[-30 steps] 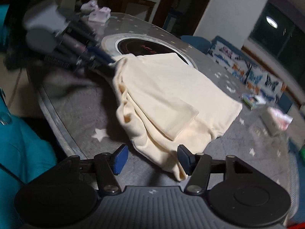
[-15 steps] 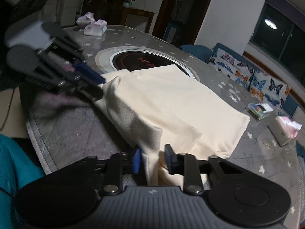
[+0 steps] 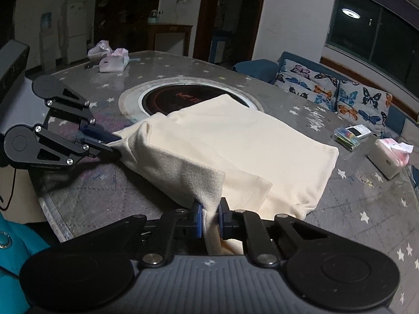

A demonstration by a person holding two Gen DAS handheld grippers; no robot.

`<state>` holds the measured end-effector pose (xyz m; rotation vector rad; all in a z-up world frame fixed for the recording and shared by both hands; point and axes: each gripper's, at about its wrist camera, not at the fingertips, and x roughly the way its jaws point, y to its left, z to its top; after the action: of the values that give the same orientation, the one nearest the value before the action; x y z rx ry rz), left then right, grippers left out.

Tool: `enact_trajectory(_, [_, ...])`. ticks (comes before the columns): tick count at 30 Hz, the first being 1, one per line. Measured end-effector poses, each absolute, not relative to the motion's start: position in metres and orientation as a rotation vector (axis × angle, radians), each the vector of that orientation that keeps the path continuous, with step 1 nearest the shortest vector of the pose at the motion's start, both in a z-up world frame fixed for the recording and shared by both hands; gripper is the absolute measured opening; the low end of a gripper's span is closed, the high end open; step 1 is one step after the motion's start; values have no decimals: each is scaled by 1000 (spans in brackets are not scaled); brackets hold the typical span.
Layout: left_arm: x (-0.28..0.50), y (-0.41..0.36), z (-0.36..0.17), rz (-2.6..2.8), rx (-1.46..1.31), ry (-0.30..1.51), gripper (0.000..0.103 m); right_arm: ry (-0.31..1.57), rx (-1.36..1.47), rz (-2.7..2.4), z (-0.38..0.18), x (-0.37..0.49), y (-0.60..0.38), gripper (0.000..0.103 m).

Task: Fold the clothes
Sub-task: 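Grasp the sweatshirt hem with the left gripper while the right gripper grasps it too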

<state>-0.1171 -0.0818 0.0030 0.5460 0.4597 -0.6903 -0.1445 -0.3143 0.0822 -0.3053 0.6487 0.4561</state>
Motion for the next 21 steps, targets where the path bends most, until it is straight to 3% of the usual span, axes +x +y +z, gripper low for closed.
enact_trajectory(21, [-178,-51,70,-736,408,428,5,583,-302,540,147,-226,-305,9])
